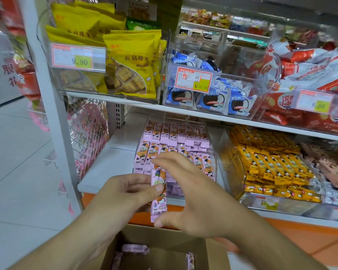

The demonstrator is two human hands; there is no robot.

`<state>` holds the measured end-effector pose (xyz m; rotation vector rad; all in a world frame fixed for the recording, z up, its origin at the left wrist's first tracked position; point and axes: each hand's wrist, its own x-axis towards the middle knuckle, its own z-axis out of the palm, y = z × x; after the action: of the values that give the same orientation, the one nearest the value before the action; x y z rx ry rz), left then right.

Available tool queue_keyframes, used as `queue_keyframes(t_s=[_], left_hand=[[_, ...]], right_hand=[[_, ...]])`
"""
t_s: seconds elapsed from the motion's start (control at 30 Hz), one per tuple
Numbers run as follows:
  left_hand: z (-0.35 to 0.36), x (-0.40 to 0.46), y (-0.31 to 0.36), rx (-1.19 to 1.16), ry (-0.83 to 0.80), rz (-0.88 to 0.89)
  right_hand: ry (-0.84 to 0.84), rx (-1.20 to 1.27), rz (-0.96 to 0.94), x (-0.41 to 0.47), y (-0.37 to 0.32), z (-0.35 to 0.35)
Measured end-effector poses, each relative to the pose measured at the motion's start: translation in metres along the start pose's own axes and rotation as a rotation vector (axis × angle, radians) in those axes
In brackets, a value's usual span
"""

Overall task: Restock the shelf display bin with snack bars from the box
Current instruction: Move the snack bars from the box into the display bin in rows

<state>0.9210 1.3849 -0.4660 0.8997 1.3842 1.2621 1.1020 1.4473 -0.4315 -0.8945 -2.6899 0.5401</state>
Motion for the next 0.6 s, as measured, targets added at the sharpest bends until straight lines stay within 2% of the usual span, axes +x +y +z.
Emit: queue_keyframes(t_s=[0.17,0.37,0.5,0.53,0.6], left_hand=[[0.002,0.002,0.001,0.017,-0.031,-0.008],[0.007,0.011,-0.001,-0.003,-0.017,-0.003],[0.012,0.020,0.001,-0.109,-0.030,-0.023],[0.013,0.023,0.002,-0.084,-0.019,0.004],[0.009,0.033,0.001,0.142,0.050,0.148]], right_hand=[[-0.009,-0.024,-0.022,0.000,0.003,0.000],[0.114,-0.062,-0.021,0.001,0.015,-0.001],[0.172,-0.095,0.016,0.004,0.031,0.000],[0.190,-0.105,0.042,0.005,0.038,-0.002],[0.225,-0.130,0.123,0.008,0.057,-0.011]])
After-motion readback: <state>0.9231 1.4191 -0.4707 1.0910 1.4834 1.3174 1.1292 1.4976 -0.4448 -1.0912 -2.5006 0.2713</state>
